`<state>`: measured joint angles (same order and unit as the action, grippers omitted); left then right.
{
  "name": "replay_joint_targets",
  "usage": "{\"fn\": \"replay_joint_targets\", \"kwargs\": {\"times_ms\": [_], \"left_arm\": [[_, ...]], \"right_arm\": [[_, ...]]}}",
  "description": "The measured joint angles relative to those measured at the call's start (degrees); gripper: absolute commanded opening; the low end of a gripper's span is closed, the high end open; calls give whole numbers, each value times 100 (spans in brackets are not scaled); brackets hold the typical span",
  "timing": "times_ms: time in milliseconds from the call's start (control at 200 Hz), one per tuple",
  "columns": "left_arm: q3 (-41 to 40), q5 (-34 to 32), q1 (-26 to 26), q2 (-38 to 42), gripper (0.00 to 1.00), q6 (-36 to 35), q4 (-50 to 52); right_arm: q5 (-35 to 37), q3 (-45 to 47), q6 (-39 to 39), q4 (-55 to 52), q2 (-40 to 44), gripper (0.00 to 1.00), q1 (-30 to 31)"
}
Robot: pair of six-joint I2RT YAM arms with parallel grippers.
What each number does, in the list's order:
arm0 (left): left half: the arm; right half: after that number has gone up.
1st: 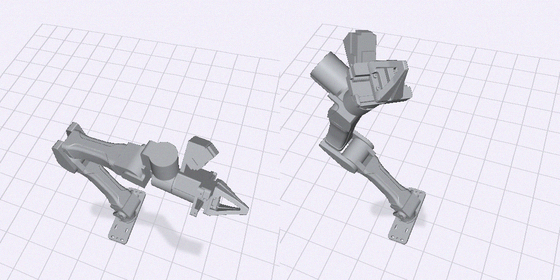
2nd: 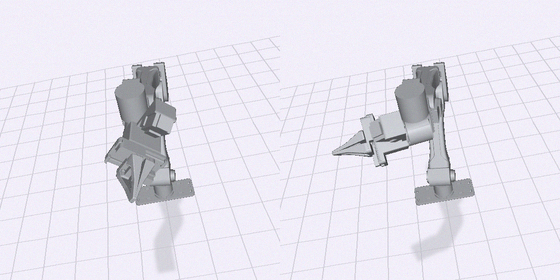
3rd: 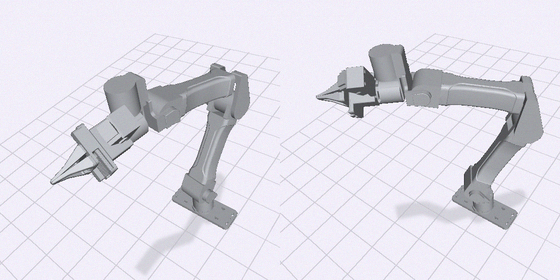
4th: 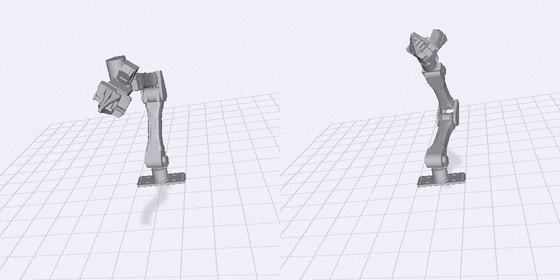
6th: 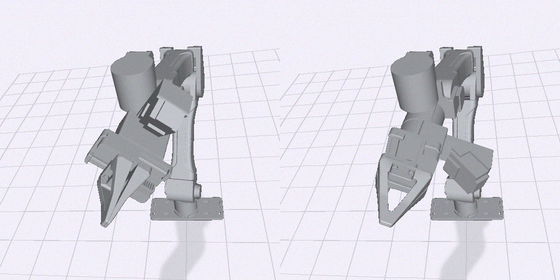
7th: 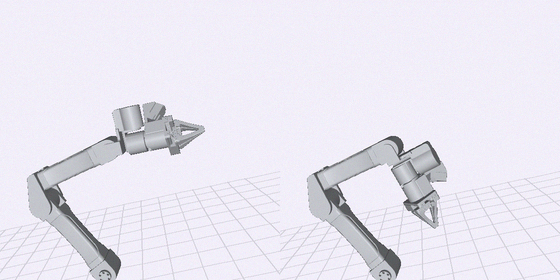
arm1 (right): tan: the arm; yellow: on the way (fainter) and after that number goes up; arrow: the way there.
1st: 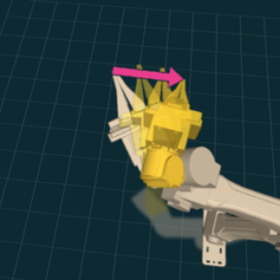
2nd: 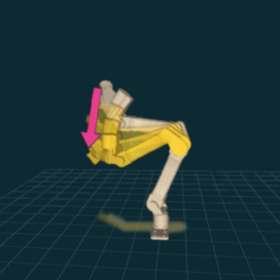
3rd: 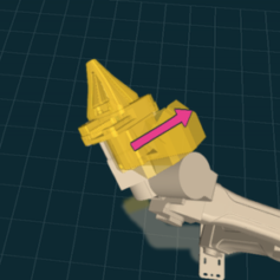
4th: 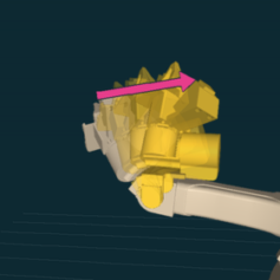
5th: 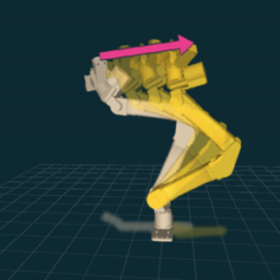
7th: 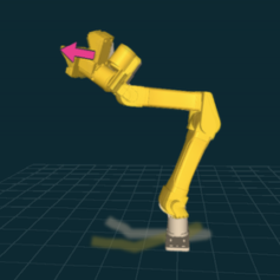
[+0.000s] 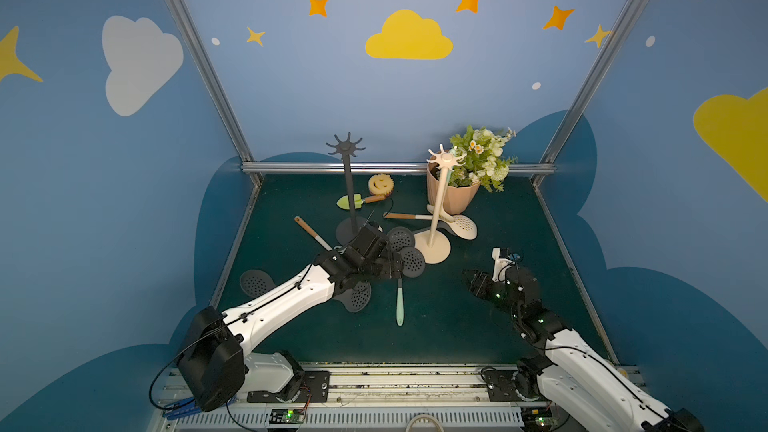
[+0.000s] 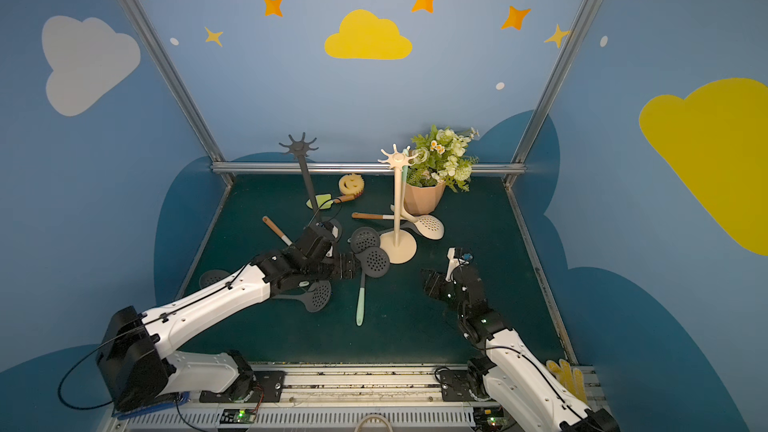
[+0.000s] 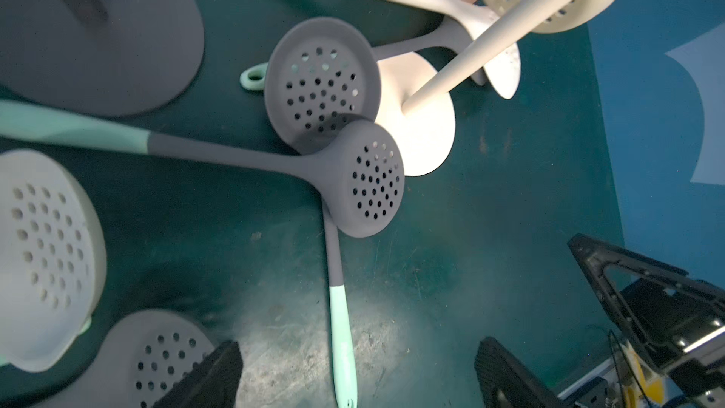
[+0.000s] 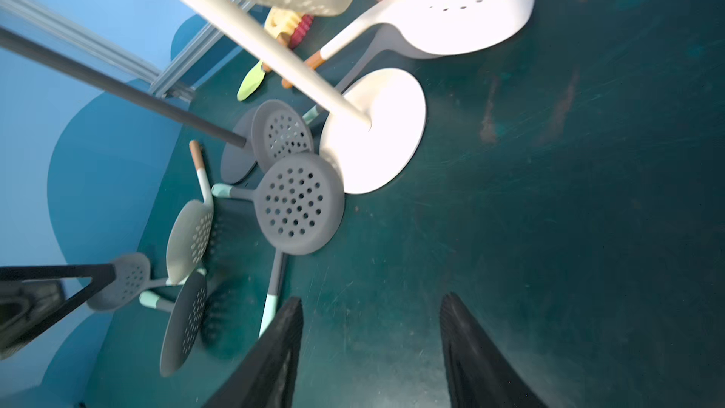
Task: Hang the skimmer on the kitchen utensil rack
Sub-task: Hang the skimmer on the rack, then pick up the skimmer from the center of the board.
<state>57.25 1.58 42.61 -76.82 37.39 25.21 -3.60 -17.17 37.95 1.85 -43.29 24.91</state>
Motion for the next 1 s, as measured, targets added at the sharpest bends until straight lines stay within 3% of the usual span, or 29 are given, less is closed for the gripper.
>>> {"fn": "replay_joint_targets", "kwargs": {"times_ms": [205, 601, 806, 1001], "left_arm": [[57, -142, 0, -529, 83, 1458, -216], [503, -181, -444, -1784, 52, 3353, -868], [531, 111, -898, -2341, 52, 3827, -920], [581, 225, -1073, -2522, 55, 3842, -1143]], "right_arm": [[2, 186, -94, -17, 256, 55, 273], [63, 295, -214, -219, 1327, 55, 457], [46, 293, -356, -262, 918, 55, 468], [-50, 293, -457, -175, 476, 55, 553]]}}
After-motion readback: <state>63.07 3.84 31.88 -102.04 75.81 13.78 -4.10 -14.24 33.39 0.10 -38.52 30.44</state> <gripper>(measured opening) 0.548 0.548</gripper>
